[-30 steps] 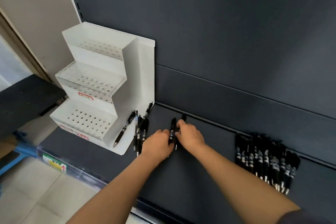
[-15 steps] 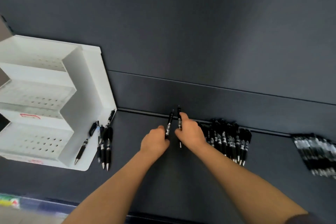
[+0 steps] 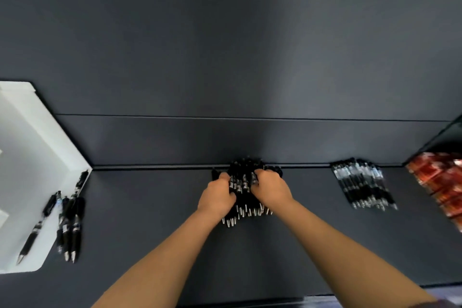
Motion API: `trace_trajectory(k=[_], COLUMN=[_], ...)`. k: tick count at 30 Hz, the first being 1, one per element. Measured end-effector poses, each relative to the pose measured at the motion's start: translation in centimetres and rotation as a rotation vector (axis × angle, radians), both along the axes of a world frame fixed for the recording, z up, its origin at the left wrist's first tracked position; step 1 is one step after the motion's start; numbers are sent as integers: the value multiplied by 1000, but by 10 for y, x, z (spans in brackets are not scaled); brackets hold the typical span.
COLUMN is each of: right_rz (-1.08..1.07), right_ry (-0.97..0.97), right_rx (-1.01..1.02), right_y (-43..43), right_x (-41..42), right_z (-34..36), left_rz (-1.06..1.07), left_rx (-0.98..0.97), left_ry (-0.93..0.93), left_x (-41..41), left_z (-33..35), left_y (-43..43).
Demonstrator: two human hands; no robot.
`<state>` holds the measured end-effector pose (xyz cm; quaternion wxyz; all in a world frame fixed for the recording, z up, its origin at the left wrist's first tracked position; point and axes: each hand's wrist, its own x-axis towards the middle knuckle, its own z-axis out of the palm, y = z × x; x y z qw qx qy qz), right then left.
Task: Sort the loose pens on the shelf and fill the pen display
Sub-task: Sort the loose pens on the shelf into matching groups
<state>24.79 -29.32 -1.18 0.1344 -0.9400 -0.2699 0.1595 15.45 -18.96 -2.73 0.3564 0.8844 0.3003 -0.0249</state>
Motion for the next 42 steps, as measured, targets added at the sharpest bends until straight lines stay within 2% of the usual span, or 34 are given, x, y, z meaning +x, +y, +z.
trace_trajectory(k=[5, 16, 22, 29, 36, 42], right_rz=[61, 179, 269, 457, 591, 686], right_ry=[-14, 60, -66, -267, -233, -129], right_rx=[-9, 32, 19, 57, 97, 86], right_y=[-7, -12, -13, 9, 64, 137], right_x=[8, 13, 7, -16, -64, -133], right_z=[-3, 0, 3, 11, 16, 18], left_rz=[-46, 10, 60, 87, 188, 254], left_rx=[41, 122, 200, 490, 487, 433], left_ry=[86, 56, 13, 52, 81, 117], left_x=[0, -2, -16, -56, -116, -193], left_z=[-10, -4, 5, 24, 26, 23], left_y=[-11, -18, -20, 1, 46, 112])
